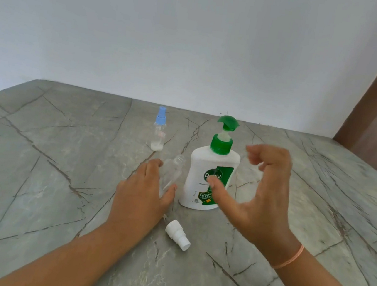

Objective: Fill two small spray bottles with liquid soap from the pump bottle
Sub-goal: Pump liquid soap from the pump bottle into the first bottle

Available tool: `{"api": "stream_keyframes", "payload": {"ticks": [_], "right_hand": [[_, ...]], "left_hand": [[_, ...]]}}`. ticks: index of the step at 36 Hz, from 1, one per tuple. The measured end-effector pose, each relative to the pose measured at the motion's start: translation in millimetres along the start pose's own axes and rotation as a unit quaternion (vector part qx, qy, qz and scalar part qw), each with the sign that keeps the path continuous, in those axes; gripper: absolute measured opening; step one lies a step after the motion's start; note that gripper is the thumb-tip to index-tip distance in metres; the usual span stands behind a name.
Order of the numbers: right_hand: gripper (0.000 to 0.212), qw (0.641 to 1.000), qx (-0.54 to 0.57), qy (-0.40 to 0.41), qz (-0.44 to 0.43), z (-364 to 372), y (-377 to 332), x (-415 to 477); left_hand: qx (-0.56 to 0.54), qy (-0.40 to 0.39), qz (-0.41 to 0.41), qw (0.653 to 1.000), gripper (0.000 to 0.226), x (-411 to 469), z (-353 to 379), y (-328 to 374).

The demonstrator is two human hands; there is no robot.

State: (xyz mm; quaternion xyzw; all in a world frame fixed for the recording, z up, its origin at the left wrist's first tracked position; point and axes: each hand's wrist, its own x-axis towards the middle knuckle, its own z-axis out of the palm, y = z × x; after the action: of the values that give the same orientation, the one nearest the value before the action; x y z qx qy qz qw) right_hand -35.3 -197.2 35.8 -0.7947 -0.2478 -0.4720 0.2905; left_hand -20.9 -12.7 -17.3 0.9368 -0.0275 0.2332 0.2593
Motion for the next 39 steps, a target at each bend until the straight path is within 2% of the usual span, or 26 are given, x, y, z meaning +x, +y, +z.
{"api": "stream_keyframes", "payload": {"ticks": [2,4,6,8,12,15,20,28,31,34,39], "right_hand": [[0.040,0.994,-0.029,-0.067,-0.078,-1,-11,-4],[0.036,0.977,-0.058,-0.174,-0.110,0,-21,-9],[0.042,0.951,-0.086,-0.283,-0.092,3,-26,-14],[0.049,0.926,-0.093,-0.359,-0.068,8,-28,-19],[0.049,0.903,-0.069,-0.422,-0.045,16,-27,-28],[0.042,0.907,-0.062,-0.416,-0.015,16,-26,-27],[0.046,0.905,-0.112,-0.411,0.019,10,-17,-21],[0.043,0.905,-0.146,-0.399,0.018,4,-10,-15],[0.038,0.918,-0.132,-0.373,0.016,2,-8,-13],[0.035,0.939,-0.128,-0.320,0.010,4,-6,-12],[0.030,0.987,-0.058,-0.150,0.002,-4,-9,3]], "left_hand": [[-0.001,-0.001,-0.001,1.000,0.051,0,0,0],[-0.009,-0.002,-0.003,1.000,0.051,0,0,0],[-0.011,0.002,-0.007,1.000,0.050,-1,-1,1],[-0.008,0.010,-0.006,1.000,0.050,-1,0,1],[-0.014,0.014,-0.002,1.000,0.051,-1,-1,0],[-0.026,0.018,-0.006,0.999,0.052,0,0,0],[-0.036,0.028,-0.014,0.999,0.053,1,1,-2],[-0.038,0.027,-0.009,0.999,0.053,0,0,-2],[-0.046,0.031,-0.008,0.998,0.054,-1,-1,-1],[-0.062,0.034,-0.006,0.997,0.055,-1,-3,0],[-0.093,0.051,-0.012,0.994,0.060,0,-6,3]]}}
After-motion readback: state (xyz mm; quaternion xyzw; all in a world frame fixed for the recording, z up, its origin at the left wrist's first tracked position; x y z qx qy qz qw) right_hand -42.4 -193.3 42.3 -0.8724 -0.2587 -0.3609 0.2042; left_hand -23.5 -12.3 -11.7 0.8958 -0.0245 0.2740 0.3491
